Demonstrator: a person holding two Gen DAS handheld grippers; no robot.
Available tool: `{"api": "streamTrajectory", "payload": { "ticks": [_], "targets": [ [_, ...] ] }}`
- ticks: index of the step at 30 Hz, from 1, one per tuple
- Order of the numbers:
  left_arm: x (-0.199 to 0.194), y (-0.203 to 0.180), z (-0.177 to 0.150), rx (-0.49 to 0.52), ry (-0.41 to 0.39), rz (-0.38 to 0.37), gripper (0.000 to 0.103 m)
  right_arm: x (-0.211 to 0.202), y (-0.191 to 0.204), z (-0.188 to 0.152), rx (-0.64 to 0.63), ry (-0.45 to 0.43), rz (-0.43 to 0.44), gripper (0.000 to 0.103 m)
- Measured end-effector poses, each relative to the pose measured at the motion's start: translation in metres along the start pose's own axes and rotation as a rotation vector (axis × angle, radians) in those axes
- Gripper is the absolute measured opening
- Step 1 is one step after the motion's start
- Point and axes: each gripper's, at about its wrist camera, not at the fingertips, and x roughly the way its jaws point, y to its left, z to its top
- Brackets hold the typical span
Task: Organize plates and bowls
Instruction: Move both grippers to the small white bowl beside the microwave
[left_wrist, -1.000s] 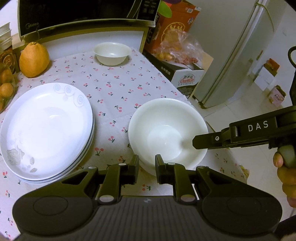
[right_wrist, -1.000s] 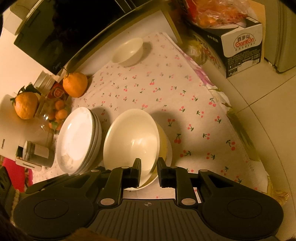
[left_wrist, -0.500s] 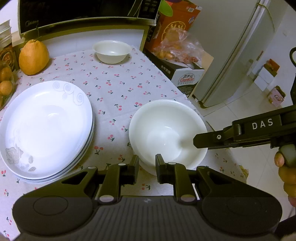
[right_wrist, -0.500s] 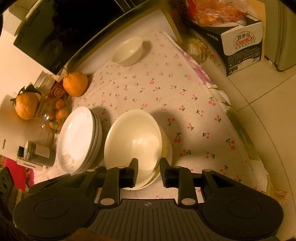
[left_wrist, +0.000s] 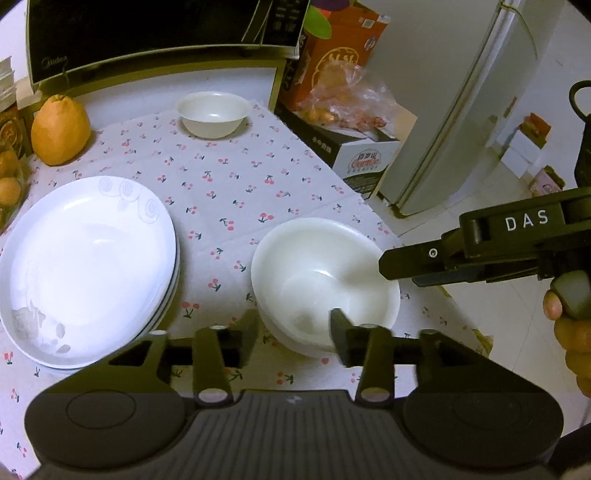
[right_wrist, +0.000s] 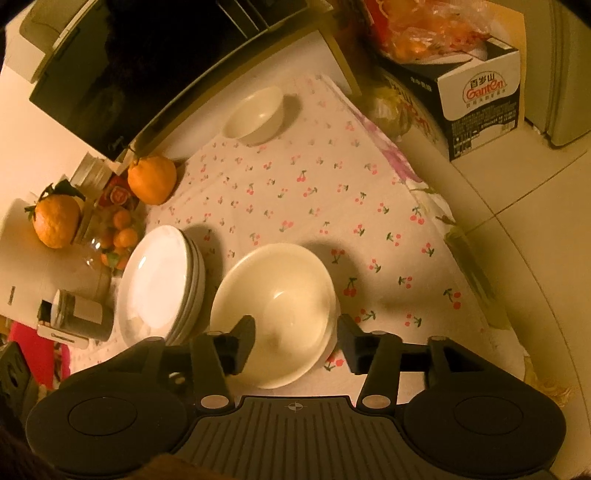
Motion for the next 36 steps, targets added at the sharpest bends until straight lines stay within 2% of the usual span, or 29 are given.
{"api": "streamTrajectory", "payload": {
  "ticks": [7,12,16,22,27,36],
  "targets": [
    [-0.005,0.003,0.006,-0.022,-0.030,0.003,0.075,-0.003,-0.003,0.007,-0.003,-0.011,0.016,0.070],
    [-0.007,0.005,0.015,-0.048,-0.037,0.020,0.086,-0.004,-0.008,0.016,0.035,-0.012,0.027,0.079],
    [-0.016,0.009,0.030,-0.049,-0.071,0.062,0.097,-0.003,-0.009,0.026,0.065,0.002,0.030,0.081],
    [-0.018,0.024,0.057,-0.081,-0.074,0.107,0.101,-0.002,-0.003,0.051,0.119,0.012,0.117,0.085],
    [-0.015,0.040,0.079,-0.144,-0.068,0.114,0.102,0.003,0.008,0.077,0.112,0.004,0.127,0.086],
    [-0.001,0.059,0.125,-0.158,-0.061,0.165,0.102,0.036,0.010,0.130,0.151,0.008,0.197,0.086]
  ]
}}
